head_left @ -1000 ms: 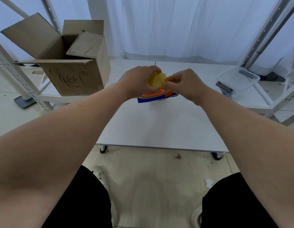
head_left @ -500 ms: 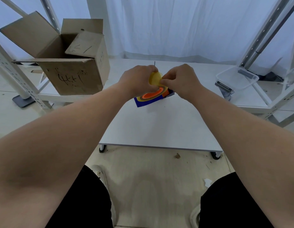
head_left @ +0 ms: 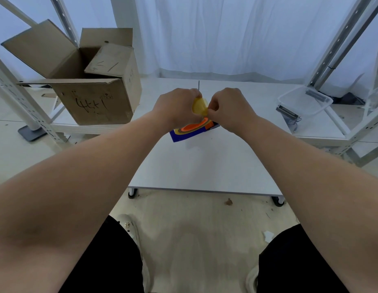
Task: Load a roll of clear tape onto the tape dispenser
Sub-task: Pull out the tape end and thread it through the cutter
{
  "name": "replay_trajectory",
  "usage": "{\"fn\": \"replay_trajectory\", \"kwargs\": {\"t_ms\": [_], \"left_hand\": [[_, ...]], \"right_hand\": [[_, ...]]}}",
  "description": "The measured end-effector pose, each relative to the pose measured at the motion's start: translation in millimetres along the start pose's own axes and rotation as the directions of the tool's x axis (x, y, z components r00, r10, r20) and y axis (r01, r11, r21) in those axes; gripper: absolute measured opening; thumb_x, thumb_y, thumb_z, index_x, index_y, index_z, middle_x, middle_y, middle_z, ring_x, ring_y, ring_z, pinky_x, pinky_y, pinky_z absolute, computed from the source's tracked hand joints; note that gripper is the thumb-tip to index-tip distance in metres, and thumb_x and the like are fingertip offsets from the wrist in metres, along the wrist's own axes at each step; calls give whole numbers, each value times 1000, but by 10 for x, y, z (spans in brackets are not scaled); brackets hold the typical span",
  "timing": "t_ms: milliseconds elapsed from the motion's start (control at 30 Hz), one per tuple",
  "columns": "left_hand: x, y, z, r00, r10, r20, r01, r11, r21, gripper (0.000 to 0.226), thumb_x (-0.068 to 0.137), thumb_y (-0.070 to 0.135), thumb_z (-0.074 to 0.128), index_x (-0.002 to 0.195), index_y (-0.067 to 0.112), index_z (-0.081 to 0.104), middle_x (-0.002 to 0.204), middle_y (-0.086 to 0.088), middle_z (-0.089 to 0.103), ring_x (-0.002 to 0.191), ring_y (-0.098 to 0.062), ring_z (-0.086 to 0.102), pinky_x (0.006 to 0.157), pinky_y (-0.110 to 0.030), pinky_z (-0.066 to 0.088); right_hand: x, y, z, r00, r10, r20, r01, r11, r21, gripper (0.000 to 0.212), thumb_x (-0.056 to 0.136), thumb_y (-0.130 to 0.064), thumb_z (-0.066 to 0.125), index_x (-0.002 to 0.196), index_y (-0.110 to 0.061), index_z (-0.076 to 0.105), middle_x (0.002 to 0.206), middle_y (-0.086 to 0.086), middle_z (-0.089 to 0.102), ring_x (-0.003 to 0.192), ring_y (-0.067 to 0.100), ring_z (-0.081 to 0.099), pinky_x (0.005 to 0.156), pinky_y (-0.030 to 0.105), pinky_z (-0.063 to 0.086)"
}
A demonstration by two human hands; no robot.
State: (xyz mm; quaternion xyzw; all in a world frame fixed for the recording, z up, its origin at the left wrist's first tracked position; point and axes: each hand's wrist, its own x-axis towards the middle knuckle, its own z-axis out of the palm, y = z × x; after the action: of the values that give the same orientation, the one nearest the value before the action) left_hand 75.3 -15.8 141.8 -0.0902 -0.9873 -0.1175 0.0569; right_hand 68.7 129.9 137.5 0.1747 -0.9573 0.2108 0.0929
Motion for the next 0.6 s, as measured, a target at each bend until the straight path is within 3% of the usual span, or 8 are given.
{"fn": "replay_trajectory", "kwargs": {"t_ms": [100,200,367,467,533,600], "left_hand": [[-30,35,-9,1000,24,-11,-23,999,34,56,81,43,64,130,24,46,119,-1,63,101,-22,60,70,-30,43],[-49,54,-11,998,49,-25,-48,998,46,54,81,44,63,129,24,47,118,0,63,101,-21,60,70,-30,42],[-50,32,-11,996,75,-43,-74,997,27,60,80,49,63,132,25,44,123,1,61,105,-22,60,74,-31,46],[-60,17,0,993,100,-58,-99,995,26,62,79,53,62,131,25,44,123,2,60,106,-21,59,75,-32,47],[-60,9,-4,993,97,-66,-97,995,8,63,79,53,62,132,24,43,123,2,60,106,-21,58,74,-31,47],[-63,12,-12,991,110,-71,-110,994,7,61,80,53,62,131,24,44,123,2,60,106,-21,58,74,-31,45]], "right_hand": [[-5,0,10,999,-3,41,6,998,-55,14,84,-14,56,72,-5,56,72,9,56,69,23,53,51,23,35],[-20,22,-1,996,-16,85,19,999,-37,24,84,-15,57,64,-13,44,66,3,47,65,21,47,50,22,30],[-36,76,-24,999,22,35,-25,996,90,16,84,-15,56,72,-9,48,67,2,47,62,17,45,51,22,32],[-52,132,-62,997,76,7,-75,955,288,8,85,-14,57,80,-8,58,81,6,59,72,18,56,59,21,44],[-57,163,-89,994,100,48,-111,910,400,15,85,-24,64,89,-9,63,91,7,66,84,22,65,72,30,55],[-54,192,-92,988,113,102,-145,899,413,29,80,-35,72,94,-11,63,98,6,67,88,20,66,77,34,57]]}}
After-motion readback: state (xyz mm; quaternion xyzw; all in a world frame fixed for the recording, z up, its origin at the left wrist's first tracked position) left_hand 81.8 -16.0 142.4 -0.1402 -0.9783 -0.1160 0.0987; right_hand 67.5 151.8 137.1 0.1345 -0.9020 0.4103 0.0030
